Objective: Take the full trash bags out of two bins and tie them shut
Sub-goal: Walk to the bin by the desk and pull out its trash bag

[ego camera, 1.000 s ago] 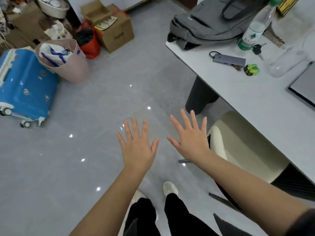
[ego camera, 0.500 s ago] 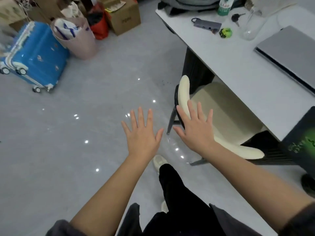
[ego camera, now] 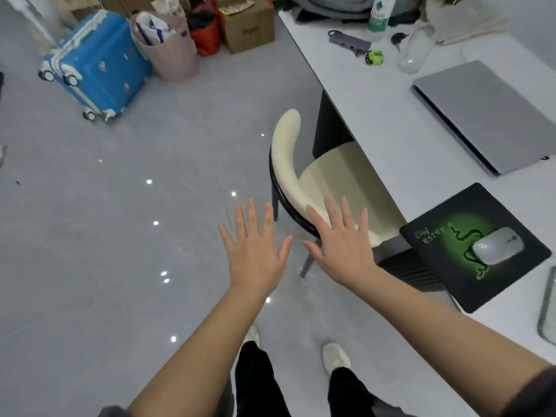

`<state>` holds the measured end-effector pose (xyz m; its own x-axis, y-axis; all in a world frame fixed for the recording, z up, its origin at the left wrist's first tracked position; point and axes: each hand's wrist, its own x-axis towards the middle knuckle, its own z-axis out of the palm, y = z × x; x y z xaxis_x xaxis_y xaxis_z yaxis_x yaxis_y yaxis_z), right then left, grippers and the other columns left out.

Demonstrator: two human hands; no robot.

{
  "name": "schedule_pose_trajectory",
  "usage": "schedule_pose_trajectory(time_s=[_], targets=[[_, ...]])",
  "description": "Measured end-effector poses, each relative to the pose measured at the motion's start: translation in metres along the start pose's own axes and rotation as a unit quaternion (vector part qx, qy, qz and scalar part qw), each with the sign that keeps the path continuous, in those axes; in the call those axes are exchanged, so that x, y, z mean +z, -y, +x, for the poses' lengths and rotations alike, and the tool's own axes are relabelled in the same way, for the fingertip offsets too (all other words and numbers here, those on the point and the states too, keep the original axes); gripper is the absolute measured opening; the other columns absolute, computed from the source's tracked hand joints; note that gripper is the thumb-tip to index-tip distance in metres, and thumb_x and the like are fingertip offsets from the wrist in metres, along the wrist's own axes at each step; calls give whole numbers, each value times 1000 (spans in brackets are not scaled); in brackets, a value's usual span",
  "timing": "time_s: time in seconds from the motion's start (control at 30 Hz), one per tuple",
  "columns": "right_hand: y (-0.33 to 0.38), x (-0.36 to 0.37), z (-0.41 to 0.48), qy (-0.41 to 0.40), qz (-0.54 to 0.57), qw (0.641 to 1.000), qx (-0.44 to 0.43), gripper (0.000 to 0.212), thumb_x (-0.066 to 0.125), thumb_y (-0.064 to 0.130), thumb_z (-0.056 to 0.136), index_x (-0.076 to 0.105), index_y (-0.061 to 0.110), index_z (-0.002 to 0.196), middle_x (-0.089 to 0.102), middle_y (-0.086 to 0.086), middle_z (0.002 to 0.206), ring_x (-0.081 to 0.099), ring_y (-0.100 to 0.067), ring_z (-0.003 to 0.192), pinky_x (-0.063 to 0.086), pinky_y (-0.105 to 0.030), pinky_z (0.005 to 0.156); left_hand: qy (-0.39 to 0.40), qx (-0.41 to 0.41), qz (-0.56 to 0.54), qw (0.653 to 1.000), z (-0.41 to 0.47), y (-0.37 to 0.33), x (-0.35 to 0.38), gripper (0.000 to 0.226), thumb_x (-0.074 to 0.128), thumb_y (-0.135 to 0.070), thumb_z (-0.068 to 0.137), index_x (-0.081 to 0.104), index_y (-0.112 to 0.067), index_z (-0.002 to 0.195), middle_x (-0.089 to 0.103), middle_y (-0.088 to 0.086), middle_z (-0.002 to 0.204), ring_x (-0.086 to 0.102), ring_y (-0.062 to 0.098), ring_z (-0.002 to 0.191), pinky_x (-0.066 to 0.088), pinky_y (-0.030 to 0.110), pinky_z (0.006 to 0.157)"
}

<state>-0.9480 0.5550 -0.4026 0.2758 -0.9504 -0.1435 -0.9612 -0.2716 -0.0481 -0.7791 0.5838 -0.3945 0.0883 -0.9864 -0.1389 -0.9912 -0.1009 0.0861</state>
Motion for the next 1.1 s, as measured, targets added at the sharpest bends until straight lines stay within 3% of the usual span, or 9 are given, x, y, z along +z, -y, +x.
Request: schedule_pose_trajectory(time_s=[0.23,0.37,0.47,0.67,0.8,0.93,1.0,1.1], targets=[[-96,19,-86,38,-3,998,-42,66,32,57,95,10,31,151,3,-8,161,-2,-36,147,3,-63,112,16,-43,-8,999,-85,-112,38,74,9,-62,90,6,-22,152,9,10,160,5,33,147,10,62,113],[-132,30,-135,25,2,998,-54,66,36,56,93,18,30,151,13,-11,160,10,-38,146,13,-67,111,15,-33,8,999,-132,-160,55,71,20,-60,92,17,-21,151,20,13,157,15,34,145,16,64,111],[-161,43,-183,11,-2,998,-57,66,35,56,94,14,30,151,10,-11,160,6,-38,146,10,-65,112,13,-32,8,999,-171,-197,67,71,18,-59,91,23,-19,149,25,13,156,20,35,144,20,65,109],[-212,67,-276,11,-17,998,-66,67,33,56,95,9,31,152,5,-10,161,1,-38,147,8,-63,113,25,-36,3,999,-252,-264,98,72,13,-60,91,5,-23,152,3,10,160,1,31,147,7,61,113],[-243,69,-333,46,-47,993,-103,68,29,57,96,1,31,152,-3,-10,161,-5,-37,146,3,-63,113,26,-53,1,998,-313,-310,104,75,6,-62,89,13,-22,152,11,10,160,4,31,147,11,62,113],[-281,65,-375,42,-35,991,-118,68,40,55,93,19,28,151,14,-12,160,9,-39,146,12,-64,111,27,-62,0,998,-347,-356,107,76,6,-62,88,16,-21,151,15,11,159,8,32,147,9,61,112],[-309,67,-393,40,-31,991,-121,68,43,54,92,21,28,151,16,-12,159,12,-40,145,15,-64,111,28,-68,-3,997,-359,-384,112,74,12,-61,90,17,-20,151,21,12,157,15,32,145,14,58,112],[-361,79,-416,65,-36,988,-135,68,36,53,95,7,29,152,3,-10,161,0,-37,147,8,-60,115,41,-81,-18,996,-374,-431,128,69,24,-56,91,21,-19,150,36,11,150,31,30,138,29,52,108]])
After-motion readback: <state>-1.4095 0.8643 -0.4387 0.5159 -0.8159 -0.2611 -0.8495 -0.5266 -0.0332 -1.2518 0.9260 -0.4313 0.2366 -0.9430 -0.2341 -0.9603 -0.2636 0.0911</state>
